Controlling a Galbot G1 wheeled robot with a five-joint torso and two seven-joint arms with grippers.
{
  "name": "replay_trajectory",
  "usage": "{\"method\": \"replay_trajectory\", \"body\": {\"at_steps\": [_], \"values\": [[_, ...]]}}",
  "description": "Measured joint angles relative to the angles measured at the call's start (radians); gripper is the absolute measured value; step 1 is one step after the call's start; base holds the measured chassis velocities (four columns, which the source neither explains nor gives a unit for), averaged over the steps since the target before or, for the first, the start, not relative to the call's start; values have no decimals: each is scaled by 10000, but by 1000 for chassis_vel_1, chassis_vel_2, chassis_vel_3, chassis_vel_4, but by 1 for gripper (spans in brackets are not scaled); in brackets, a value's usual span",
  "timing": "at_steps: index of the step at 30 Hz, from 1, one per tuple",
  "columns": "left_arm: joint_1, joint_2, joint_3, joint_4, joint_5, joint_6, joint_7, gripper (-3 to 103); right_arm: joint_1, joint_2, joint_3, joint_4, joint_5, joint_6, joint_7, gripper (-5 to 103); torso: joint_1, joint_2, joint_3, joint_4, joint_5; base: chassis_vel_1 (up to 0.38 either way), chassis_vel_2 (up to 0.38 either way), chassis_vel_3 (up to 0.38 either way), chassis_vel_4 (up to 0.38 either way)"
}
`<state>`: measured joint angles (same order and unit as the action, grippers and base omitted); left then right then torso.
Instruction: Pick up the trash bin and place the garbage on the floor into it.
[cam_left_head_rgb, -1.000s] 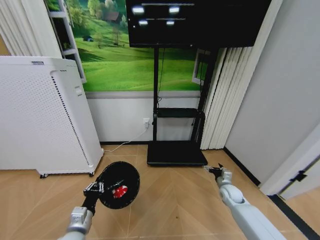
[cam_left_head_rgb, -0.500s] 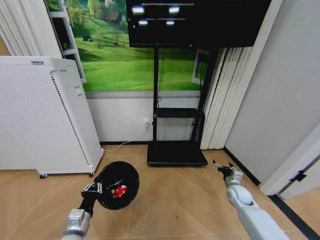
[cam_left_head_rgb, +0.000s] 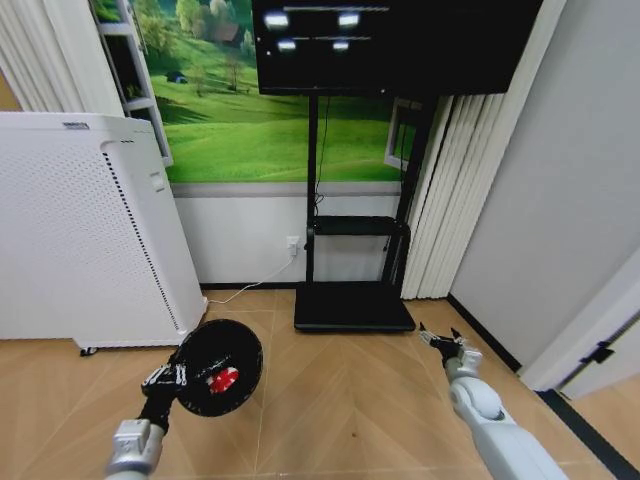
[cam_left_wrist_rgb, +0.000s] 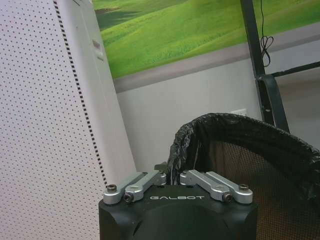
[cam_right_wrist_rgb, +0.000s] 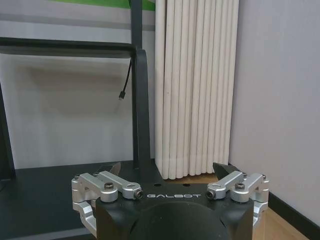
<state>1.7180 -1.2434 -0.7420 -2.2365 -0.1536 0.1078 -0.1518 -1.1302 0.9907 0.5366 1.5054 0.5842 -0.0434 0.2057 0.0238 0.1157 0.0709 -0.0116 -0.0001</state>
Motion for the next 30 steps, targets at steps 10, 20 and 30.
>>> {"method": "replay_trajectory", "body": {"at_steps": [10,20,30], "values": [[-77,-45,55,52,-2,-3,-13,7,-230,64,107,413,-6,-237,-3,100,0,0,0,3,1,0,0,0,0],[-182,-70,6,250,-113,-21,-135,7,-226,66,104,413,-15,-250,8,100,0,-1,0,2,1,0,0,0,0],[-187,-103,-54,281,-166,-27,-163,7,-219,66,97,407,-16,-254,17,100,0,-2,0,2,1,0,0,0,0]]}}
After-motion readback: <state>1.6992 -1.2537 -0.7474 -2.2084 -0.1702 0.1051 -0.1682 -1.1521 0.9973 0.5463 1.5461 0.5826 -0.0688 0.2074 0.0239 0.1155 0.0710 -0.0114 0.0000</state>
